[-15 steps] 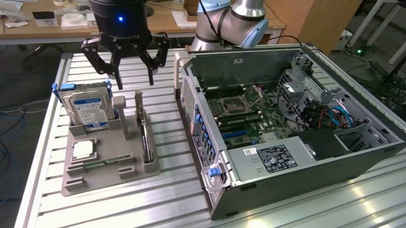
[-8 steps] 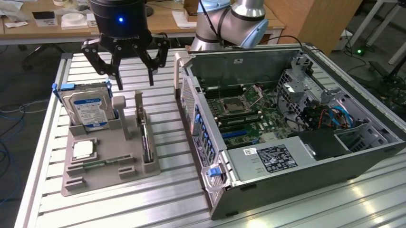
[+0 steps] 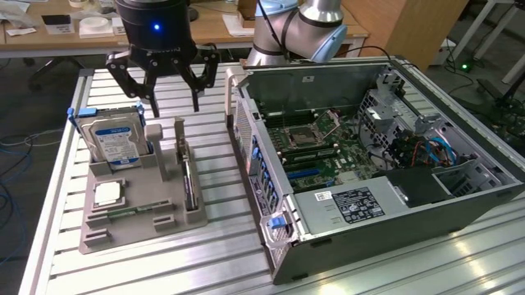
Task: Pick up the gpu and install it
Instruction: 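Pick up the gpu and move the gpu toward the slot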
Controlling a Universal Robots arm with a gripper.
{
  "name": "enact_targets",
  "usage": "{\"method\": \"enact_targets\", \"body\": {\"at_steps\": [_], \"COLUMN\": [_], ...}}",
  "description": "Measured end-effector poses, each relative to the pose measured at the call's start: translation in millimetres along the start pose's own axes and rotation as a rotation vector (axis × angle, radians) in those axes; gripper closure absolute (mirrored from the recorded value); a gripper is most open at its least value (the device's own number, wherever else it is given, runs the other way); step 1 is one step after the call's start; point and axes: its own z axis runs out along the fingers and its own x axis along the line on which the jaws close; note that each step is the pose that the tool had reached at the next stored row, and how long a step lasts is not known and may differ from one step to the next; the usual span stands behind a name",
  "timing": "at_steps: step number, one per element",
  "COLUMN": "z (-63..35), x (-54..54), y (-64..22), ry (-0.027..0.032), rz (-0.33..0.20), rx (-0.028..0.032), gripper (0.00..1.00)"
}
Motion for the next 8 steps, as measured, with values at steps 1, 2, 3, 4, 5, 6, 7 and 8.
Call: {"method": "enact_targets", "body": {"at_steps": [1,2,3,4,5,6,7,8], "z": [0.2,0.4,0.7,0.9,1.1,1.4,1.6,1.9], "x": [0.0,0.0,0.1,0.0,0.1,0.1,0.1,0.1], "y": [0.0,0.0,0.0,-0.1,-0.1,-0.1,-0.1,-0.1], "ry": [-0.0002,-0.0004,-0.0006,-0.0008,-0.001,-0.0011,-0.0014,-0.0016], "rz": [0.0,0.0,0.0,0.0,0.0,0.0,0.0,0.0], "rx": [0.0,0.0001,0.0,0.0,0.0001,0.0,0.0001,0.0], "gripper": [0.35,0.35,0.35,0.35,0.35,0.35,0.35,0.35]}}
